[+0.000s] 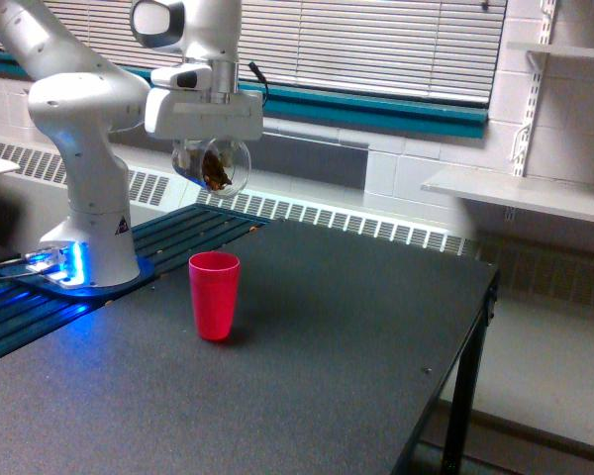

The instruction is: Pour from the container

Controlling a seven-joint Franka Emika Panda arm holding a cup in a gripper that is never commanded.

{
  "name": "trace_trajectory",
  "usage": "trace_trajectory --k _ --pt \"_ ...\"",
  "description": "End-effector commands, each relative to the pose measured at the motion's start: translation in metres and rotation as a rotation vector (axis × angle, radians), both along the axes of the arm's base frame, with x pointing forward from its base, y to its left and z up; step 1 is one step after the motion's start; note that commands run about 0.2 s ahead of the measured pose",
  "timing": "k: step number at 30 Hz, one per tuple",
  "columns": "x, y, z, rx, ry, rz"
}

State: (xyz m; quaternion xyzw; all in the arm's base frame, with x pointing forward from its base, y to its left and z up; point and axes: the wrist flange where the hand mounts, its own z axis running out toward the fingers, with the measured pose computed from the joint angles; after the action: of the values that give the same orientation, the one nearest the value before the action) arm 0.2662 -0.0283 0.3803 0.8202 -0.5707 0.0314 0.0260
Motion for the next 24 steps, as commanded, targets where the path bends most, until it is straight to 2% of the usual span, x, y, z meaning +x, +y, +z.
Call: trace_trajectory --k 1,24 --pt "-0.005 0.001 -0.016 0.018 0.033 0.021" --pt "-0.006 -0.009 -0.027 0.04 0.075 -0.029"
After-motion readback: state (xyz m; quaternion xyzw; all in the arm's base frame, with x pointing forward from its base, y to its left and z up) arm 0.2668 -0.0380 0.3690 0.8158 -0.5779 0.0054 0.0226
